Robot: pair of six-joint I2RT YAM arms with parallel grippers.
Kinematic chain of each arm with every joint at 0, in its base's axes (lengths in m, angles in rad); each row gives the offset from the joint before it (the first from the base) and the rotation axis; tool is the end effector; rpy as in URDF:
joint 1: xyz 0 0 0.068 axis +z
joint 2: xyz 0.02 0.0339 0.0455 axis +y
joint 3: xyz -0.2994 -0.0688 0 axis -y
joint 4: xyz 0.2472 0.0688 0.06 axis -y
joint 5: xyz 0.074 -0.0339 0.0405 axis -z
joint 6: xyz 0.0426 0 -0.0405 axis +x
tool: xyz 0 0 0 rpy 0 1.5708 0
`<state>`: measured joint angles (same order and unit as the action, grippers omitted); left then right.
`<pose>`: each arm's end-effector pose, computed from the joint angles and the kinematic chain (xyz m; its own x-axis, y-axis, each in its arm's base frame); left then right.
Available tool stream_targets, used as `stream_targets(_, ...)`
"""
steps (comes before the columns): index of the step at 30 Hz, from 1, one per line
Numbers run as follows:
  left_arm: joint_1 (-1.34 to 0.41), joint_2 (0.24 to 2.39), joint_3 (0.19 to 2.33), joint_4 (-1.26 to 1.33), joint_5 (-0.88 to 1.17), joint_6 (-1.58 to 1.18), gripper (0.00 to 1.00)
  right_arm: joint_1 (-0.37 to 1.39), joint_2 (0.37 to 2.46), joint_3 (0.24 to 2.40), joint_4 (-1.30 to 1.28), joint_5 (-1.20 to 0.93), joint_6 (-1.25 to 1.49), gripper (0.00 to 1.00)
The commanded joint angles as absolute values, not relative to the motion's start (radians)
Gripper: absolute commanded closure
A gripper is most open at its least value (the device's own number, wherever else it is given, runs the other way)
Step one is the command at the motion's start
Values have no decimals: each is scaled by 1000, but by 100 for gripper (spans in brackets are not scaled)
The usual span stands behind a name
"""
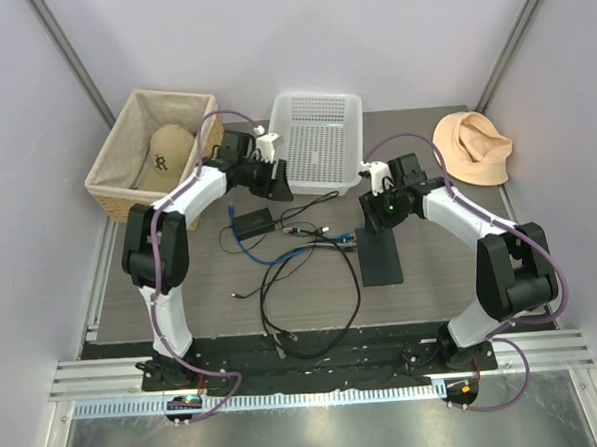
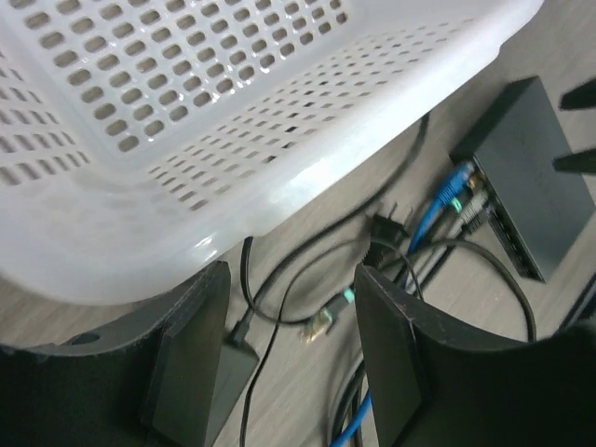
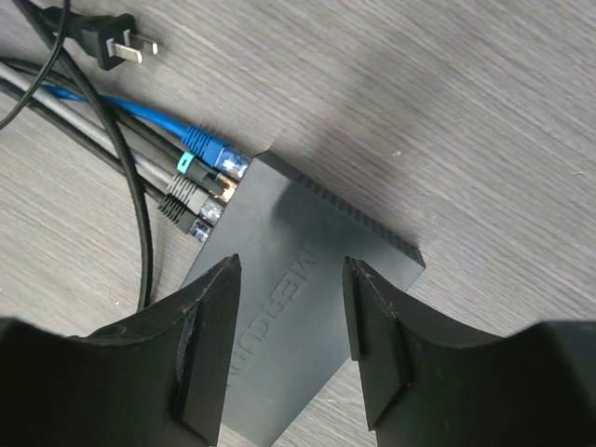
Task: Pull the plug from the switch port
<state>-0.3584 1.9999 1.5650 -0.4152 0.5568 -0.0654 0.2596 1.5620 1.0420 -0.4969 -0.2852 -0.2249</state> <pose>0.4292 -0.1848 0.2532 -0.7429 0.2190 -0.6325 0.5771 0.6885 -0.4393 0.3083 0.0943 0.2444 -0.7145 -0.4112 -0.5661 -0.5629 0.8184 0.1160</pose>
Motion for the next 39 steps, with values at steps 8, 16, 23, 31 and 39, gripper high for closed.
stream_targets(8,-589,1862,1474,-321,824,-49,38,256,1470,940,-485,-368,-158,56)
stream_targets(16,-676,2061,1545,-112,540,-166,40,256,1466,900,-480,-373,-127,62)
stream_targets(23,-683,2157,1591,-92,483,-134,39,250,1465,903,-494,-371,-126,62)
stream_targets(31,-687,2198,1549,-83,616,-161,39,236,1465,931,-503,-351,-129,61)
stream_targets(39,-724,2165,1442,-25,669,-238,40,207,1480,974,-525,-353,-137,60)
